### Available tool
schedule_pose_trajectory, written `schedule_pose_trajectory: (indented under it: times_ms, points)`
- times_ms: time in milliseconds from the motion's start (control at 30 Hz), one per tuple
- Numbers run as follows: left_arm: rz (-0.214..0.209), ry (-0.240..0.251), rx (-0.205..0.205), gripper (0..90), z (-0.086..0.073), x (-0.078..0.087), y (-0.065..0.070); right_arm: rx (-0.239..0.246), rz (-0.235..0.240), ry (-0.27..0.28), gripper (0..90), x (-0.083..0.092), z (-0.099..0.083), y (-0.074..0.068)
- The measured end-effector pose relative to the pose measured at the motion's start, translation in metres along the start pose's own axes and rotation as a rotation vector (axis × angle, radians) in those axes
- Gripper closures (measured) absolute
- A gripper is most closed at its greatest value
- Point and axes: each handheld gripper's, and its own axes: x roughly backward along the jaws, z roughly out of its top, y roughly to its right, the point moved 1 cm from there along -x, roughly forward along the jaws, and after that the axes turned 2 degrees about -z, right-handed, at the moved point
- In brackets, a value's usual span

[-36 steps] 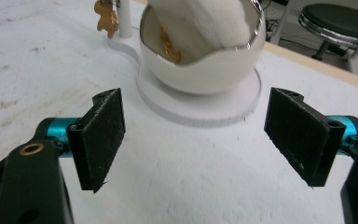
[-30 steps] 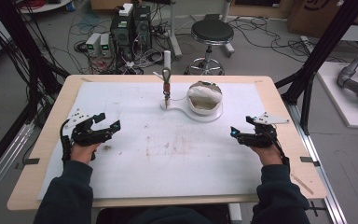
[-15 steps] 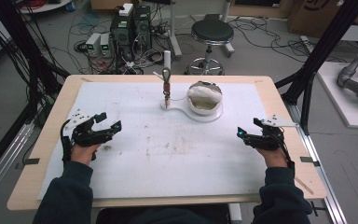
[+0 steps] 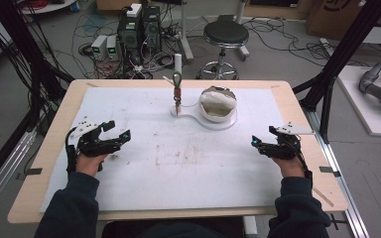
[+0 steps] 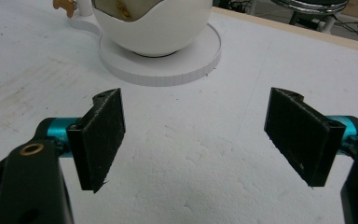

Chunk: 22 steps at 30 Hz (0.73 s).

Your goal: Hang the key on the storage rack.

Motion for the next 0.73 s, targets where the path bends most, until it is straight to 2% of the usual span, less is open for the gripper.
schedule_pose_trajectory:
  times_ms: [733]
  points:
    - [-0.002, -0.008, 0.008, 19.8, -0.0013, -0.0029, -0.0006, 0.01, 0.011, -0.009, 20.6, -0.0035, -0.0005, 0.0]
